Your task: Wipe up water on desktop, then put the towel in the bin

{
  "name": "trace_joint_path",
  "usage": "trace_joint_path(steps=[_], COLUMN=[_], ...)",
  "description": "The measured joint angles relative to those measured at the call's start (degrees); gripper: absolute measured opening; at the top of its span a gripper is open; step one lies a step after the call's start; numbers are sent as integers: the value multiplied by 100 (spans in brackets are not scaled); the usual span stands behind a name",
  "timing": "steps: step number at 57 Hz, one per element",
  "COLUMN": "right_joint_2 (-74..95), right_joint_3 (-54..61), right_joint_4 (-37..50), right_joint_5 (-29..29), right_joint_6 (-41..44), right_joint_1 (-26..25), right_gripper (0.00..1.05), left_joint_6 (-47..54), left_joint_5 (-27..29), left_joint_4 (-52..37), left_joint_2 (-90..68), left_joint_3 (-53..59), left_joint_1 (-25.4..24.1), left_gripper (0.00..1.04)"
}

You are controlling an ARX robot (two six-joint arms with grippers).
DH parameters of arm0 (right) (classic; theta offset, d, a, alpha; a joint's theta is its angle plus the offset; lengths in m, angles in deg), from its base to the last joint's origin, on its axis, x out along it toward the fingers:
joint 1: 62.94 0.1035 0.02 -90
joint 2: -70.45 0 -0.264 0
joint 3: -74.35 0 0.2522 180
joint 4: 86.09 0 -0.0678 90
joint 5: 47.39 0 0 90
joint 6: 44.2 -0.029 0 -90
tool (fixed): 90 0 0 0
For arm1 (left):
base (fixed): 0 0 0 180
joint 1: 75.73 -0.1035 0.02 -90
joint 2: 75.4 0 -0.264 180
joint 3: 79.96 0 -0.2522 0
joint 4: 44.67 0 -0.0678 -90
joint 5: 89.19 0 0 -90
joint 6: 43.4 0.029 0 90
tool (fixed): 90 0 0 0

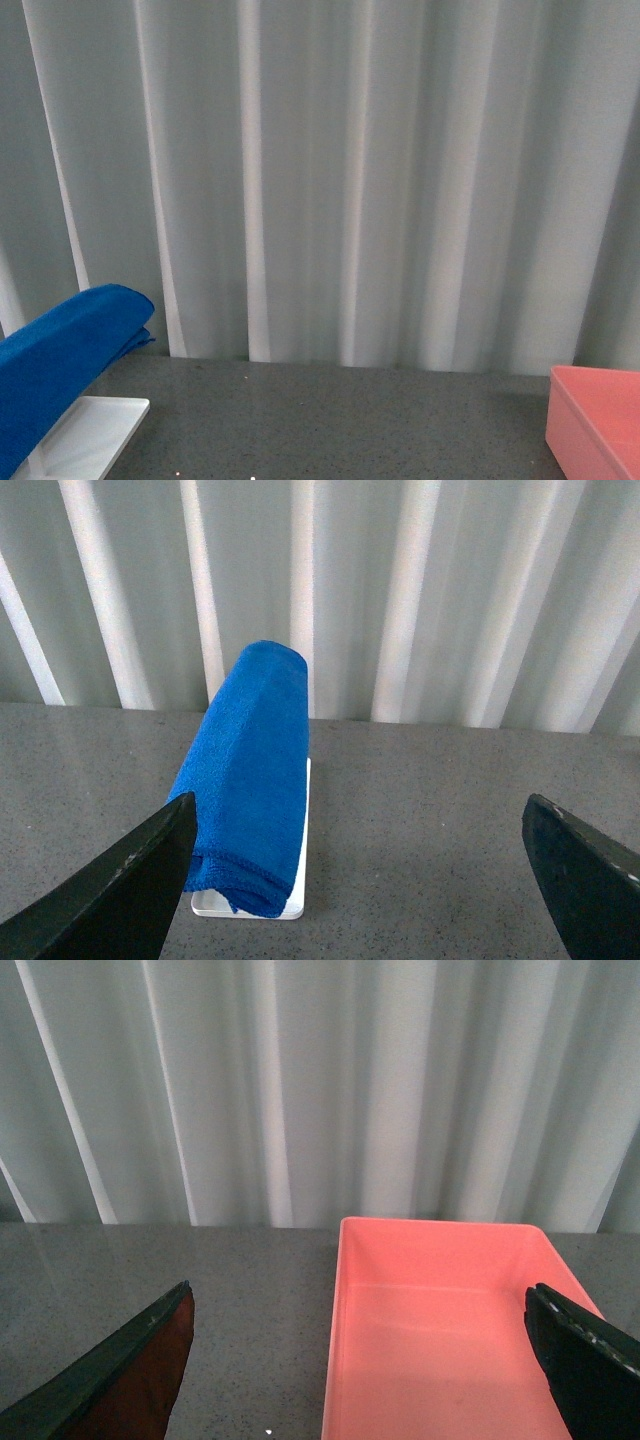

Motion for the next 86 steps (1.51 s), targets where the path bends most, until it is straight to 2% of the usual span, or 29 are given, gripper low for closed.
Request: trace_joint_path(steps=[86], right_joint_2=[0], right_joint_3=[2], right_joint_4=[0], right_joint_5=[0], right_joint_6=[0], right_joint_1=[0], right_gripper=[98], left_joint_6=[0], left_joint_5=[0], left_joint_4=[0], left_joint_2=[0], left_joint_3=[0], left_joint_1=[0], left_gripper=[98])
